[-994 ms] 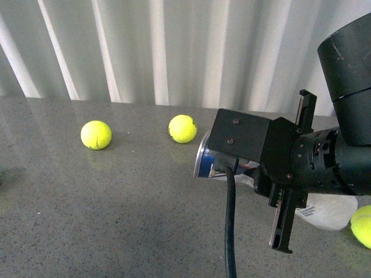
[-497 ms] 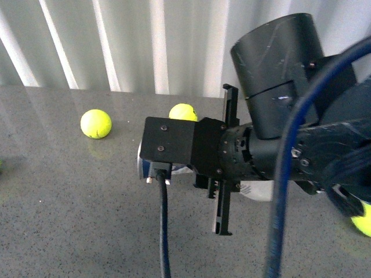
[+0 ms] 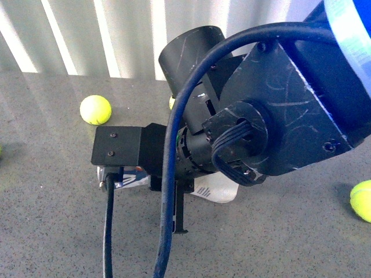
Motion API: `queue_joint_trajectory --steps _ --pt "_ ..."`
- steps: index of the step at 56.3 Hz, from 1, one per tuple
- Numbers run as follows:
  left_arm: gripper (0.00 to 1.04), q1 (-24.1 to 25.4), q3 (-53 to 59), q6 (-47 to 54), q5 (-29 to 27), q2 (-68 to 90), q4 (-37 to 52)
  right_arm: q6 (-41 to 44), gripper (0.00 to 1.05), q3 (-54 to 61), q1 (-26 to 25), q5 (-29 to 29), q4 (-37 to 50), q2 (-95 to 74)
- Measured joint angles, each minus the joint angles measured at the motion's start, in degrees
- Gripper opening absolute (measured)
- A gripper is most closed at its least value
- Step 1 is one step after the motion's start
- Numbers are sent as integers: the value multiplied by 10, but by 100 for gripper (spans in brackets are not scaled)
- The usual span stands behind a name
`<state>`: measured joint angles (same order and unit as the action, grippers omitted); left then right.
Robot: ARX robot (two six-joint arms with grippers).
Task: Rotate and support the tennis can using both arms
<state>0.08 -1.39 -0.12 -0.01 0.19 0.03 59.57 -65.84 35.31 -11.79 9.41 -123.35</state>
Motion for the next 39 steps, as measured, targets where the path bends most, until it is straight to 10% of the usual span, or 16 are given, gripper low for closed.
queue_joint_trajectory --steps 18,39 --pt "98 0 0 0 0 0 0 7 7 0 -8 18 8 -10" --pt "98 0 0 0 0 0 0 -7 75 11 5 17 17 5"
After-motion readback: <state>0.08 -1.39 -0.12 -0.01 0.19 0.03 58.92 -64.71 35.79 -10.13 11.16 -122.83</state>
